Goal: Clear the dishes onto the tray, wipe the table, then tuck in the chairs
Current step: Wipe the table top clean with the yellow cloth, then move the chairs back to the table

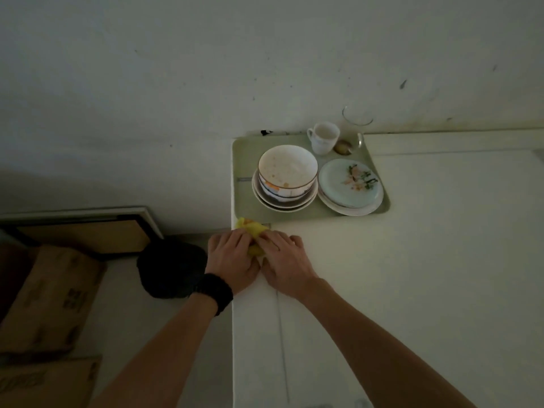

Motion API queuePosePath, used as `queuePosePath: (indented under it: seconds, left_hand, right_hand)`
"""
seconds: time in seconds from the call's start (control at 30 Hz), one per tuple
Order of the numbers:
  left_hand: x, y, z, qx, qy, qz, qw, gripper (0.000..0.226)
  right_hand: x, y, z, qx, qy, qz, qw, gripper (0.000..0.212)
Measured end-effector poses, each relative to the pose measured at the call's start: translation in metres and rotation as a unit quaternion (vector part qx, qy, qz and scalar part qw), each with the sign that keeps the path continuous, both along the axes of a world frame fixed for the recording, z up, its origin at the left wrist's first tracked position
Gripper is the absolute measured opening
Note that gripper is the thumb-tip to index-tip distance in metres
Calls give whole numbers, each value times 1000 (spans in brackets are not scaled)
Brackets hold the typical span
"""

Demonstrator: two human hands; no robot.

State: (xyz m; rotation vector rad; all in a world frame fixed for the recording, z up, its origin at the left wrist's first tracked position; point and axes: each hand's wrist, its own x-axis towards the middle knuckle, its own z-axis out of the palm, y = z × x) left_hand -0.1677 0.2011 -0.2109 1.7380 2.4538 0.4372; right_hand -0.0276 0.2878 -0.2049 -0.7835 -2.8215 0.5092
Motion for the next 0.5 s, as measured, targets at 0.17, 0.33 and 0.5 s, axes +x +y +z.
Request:
queuePosePath:
  seconds: [0.17, 0.33, 0.5]
  left_hand:
    - [2, -5, 21, -37, 8, 15, 999, 52]
    - [-1, -27, 52, -38, -29, 35, 998, 68]
    - [20, -50, 103, 10, -90, 4, 996, 55]
  right_hand:
    - [-3, -6, 22, -36, -20, -16, 999, 59]
    - [21, -26, 55, -44, -15, -87, 995, 60]
    - [81, -64, 100, -37, -9, -152, 988, 46]
